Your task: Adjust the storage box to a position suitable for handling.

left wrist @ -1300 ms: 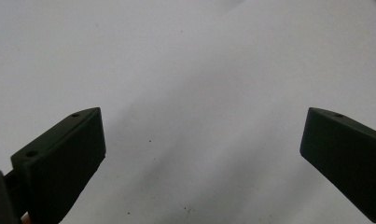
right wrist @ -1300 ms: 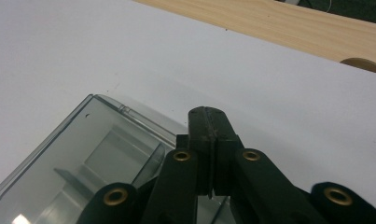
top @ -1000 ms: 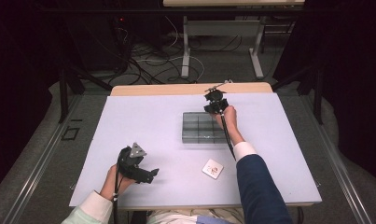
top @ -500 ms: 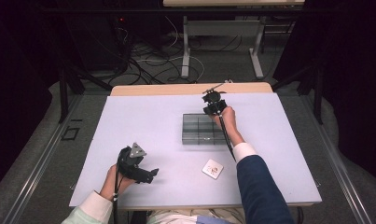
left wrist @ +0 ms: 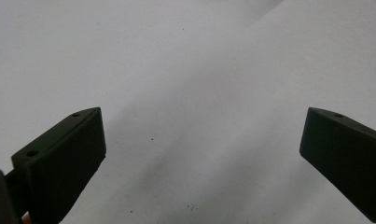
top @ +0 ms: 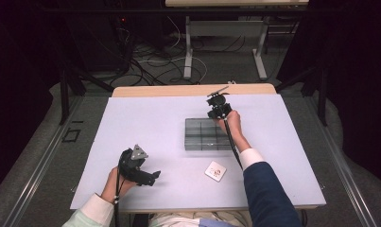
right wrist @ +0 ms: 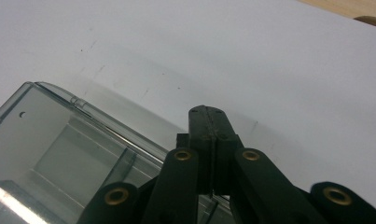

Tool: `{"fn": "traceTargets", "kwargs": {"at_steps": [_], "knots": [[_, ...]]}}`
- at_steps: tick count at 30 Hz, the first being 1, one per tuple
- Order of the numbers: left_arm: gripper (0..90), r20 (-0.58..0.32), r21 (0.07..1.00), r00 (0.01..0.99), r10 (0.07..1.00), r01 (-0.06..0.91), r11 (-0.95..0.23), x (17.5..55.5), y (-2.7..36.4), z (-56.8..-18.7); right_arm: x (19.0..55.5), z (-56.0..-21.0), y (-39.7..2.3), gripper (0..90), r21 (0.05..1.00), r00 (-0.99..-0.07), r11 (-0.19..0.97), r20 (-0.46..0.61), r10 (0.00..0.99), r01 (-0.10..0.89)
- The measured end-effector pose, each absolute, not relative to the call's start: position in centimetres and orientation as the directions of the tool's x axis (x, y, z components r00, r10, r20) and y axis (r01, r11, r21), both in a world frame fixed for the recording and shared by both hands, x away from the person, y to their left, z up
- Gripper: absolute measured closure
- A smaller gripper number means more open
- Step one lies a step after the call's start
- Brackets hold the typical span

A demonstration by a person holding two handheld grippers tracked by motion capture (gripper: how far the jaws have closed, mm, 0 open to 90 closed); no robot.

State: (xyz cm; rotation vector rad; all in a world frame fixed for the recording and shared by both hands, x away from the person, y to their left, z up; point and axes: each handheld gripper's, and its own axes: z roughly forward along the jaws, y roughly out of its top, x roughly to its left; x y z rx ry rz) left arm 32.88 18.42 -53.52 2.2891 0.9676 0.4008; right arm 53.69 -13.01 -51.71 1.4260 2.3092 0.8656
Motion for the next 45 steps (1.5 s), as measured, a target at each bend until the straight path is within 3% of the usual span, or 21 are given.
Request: {"fn": "traceTargets", "kwargs": {"at_steps": [17,36,45], "knots": [[0.3,0.039,0.645,0.687,0.725,0.537,-0.543,32.9,18.4,-53.5,51.9,-51.8,-13.1,90.0,0.581,-0.434,0.327,0.052,0.899,0.746],[0.3,0.038,0.635,0.691,0.722,0.541,-0.551,32.9,18.4,-53.4,51.0,-51.5,-13.5,89.8,0.582,-0.474,0.357,0.055,0.879,0.73],[0.4,0.04,0.638,0.692,0.721,0.538,-0.552,32.9,18.2,-53.6,49.1,-49.7,-14.6,70.9,0.645,-0.528,0.342,0.113,0.842,0.683]]}}
